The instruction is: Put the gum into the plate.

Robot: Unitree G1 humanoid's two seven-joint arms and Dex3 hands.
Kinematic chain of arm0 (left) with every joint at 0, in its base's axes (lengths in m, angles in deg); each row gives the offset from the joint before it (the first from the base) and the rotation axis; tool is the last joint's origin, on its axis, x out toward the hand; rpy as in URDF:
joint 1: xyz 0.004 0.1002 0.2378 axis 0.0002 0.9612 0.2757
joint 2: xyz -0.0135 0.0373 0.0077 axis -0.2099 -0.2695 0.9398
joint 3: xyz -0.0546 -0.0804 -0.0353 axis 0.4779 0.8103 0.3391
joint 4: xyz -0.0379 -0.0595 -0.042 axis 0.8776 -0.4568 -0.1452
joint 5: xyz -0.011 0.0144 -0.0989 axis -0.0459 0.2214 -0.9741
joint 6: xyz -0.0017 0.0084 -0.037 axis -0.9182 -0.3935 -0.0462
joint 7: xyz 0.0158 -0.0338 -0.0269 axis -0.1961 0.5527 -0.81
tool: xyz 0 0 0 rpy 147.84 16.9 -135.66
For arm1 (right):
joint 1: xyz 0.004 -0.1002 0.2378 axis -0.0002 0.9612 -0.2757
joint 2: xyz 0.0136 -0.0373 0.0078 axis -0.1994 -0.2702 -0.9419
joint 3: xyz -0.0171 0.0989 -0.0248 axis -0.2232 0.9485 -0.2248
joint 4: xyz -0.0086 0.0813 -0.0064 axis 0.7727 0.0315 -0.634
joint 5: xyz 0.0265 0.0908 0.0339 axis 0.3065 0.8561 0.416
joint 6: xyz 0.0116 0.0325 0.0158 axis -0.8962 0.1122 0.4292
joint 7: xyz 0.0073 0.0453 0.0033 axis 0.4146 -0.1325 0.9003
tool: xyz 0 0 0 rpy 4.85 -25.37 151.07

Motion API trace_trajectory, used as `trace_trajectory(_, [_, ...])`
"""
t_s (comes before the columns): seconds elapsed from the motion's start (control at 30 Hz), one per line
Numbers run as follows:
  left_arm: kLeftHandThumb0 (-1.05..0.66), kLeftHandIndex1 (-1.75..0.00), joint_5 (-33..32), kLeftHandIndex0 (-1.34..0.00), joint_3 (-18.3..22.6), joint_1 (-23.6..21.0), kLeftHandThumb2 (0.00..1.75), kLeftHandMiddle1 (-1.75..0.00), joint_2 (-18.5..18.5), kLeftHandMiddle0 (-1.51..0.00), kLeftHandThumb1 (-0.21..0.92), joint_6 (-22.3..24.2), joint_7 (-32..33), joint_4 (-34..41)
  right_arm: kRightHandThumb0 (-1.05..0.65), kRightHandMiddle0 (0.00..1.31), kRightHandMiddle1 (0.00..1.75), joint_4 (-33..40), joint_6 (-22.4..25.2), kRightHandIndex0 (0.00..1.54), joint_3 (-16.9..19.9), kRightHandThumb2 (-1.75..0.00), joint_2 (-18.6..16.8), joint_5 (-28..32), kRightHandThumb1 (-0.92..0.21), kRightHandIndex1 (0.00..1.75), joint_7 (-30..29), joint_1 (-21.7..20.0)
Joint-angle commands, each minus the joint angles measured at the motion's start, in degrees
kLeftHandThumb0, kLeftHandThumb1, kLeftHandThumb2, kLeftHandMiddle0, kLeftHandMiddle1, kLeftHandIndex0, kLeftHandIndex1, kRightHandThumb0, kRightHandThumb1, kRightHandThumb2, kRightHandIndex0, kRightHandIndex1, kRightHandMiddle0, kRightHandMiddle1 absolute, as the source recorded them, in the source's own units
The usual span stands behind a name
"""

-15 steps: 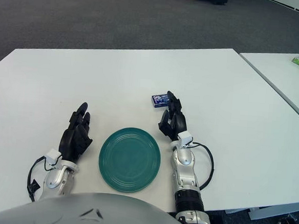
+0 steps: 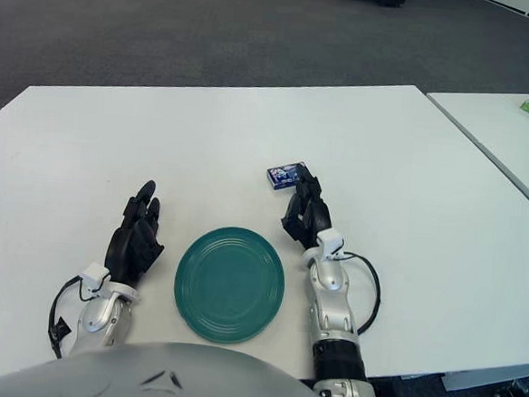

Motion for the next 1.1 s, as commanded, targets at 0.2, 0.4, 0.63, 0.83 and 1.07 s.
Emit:
trace_trajectory(0.2, [-1.04, -0.38, -0.6, 0.0, -0.3, -0.2, 1.0, 0.0, -0.5, -0.03, 0.92, 3.7, -0.7, -1.9, -0.65, 0.0, 0.6, 7.2, -1.4, 0.19, 0.4, -0.82, 8.7, -13.6, -0.92, 0.03, -6.5, -17.8])
trace_trajectory(0.4, [-1.05, -0.34, -1.8, 0.0, -0.3, 0.0, 1.01, 0.0, 0.0, -0.01, 0.92, 4.4, -0.9, -1.3, -0.71, 0.0, 0.83, -3.8, -9.1, 0.32, -3.5, -0.71, 15.3, -22.9, -0.92, 0.06, -9.2, -26.3])
trace_trajectory(0.63, [-1.05, -0.32, -4.7, 0.0, 0.0, -0.2, 1.0, 0.0, 0.5, -0.01, 0.92, 4.5, -1.8, -2.3, -0.78, 0.05, 0.93, -9.7, -9.6, 0.42, -13.2, -0.61, 18.7, -38.0, -0.92, 0.08, -11.4, -33.4])
trace_trajectory(0.83, [-1.05, -0.35, -5.6, 0.0, 0.1, -0.6, 0.99, -0.01, 0.4, -0.03, 0.92, 4.3, -2.2, -3.0, -0.82, 0.07, 0.96, -15.6, -9.2, 0.42, -19.0, -0.55, 19.2, -45.1, -0.92, 0.08, -12.6, -36.6])
trace_trajectory(1.07, [-1.05, -0.39, -5.8, 0.0, 0.0, -0.6, 1.0, -0.01, 0.5, -0.05, 0.92, 4.6, -2.1, -2.7, -0.83, 0.05, 0.95, -23.1, -11.3, 0.4, -23.3, -0.54, 19.7, -48.3, -0.92, 0.06, -13.3, -38.8])
